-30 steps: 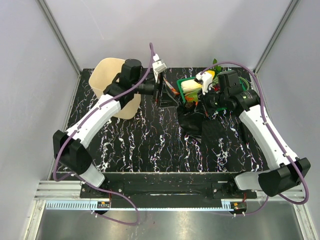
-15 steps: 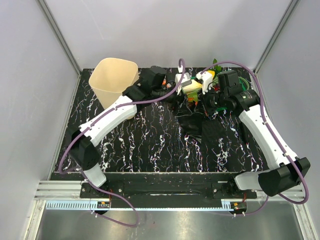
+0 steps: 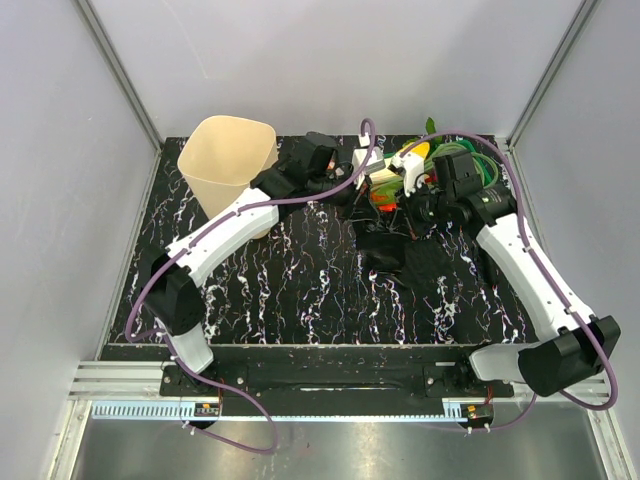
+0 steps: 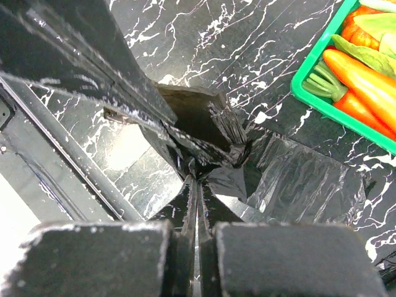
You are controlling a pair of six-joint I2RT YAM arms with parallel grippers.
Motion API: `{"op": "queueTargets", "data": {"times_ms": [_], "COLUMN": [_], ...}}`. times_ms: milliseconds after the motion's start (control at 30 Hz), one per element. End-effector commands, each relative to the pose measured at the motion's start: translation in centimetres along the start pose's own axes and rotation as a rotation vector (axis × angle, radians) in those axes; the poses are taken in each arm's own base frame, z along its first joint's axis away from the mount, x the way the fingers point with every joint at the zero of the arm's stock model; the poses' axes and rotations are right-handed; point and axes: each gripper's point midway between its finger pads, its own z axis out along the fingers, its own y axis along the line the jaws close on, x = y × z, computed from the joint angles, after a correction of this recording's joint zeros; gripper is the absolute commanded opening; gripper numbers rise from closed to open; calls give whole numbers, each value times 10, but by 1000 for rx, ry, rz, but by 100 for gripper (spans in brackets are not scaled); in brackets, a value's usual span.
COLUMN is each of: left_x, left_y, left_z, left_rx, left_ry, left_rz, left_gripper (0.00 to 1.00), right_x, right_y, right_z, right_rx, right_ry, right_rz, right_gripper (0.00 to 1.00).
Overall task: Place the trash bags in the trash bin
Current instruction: Unfold the trash bag at the center of the board.
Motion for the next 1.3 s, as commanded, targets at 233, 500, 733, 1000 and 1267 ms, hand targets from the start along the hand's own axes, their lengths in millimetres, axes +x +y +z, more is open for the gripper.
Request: {"op": "queueTargets", "data": {"times_ms": [233,500,733,1000,1267], "left_x": [-33,-27,-11,8,16], "left_y": [19,40,23,-12,-25], "left_z": [-24,-59,-67,-71,-70], "left_rx": [-77,-169,-114,50,130], "left_ry": [-118,-132,-102,-76,-82], "left_rz": [2,11,61,94,90], "left_gripper": [0,0,0,24,49], "right_x": [-6,-15,-28,-36,-32], "right_y": [-4,-13,-17,-25,-11], "right_z": [-21,-44,-59,-72,-71], "right_rx": [79,177,232,302,231], "right_ry": [-65,-97,-133,-142,-149], "right_rz": [-70,-121,-126,-132,-163], "right_gripper": [0,0,0,0,0]}}
